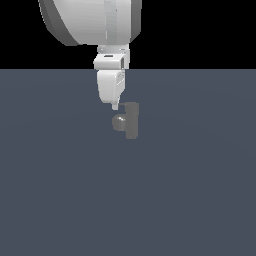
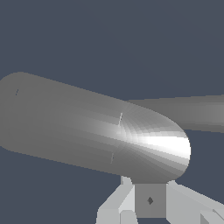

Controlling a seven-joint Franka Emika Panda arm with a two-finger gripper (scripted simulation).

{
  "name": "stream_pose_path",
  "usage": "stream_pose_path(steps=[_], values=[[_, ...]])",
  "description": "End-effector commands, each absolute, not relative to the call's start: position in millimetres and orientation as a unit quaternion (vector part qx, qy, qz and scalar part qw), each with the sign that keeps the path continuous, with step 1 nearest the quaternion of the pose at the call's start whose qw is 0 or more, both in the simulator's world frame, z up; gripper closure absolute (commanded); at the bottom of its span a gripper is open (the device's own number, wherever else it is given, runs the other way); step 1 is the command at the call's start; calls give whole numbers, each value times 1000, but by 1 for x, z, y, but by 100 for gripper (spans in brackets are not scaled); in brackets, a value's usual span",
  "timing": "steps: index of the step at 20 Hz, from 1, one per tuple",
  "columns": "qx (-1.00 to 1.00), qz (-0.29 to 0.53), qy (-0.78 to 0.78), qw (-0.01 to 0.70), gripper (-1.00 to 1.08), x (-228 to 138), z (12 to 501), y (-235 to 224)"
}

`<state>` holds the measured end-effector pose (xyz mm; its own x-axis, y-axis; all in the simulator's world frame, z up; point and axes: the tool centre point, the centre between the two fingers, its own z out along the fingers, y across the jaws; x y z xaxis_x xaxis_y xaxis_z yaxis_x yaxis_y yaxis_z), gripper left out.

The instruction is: Turn on the faucet by rotating a designated handle.

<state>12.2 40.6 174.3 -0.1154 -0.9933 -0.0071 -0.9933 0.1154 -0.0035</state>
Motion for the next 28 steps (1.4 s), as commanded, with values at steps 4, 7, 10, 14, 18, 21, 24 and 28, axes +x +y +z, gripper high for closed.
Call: stream_pose_path(steps=[4,7,10,14,18,21,24,28], values=[[-654,0,756,1,108,3,173,-4],[-654,0,757,0,108,-3,173,-20],[-668,1,744,4,108,-1,175,3],[-665,1,747,3,108,7,174,-21],[-661,0,750,2,108,15,174,-43],[-659,0,752,1,108,21,174,-60],[-657,0,754,1,108,26,173,-76],[-654,0,756,0,108,32,173,-92]])
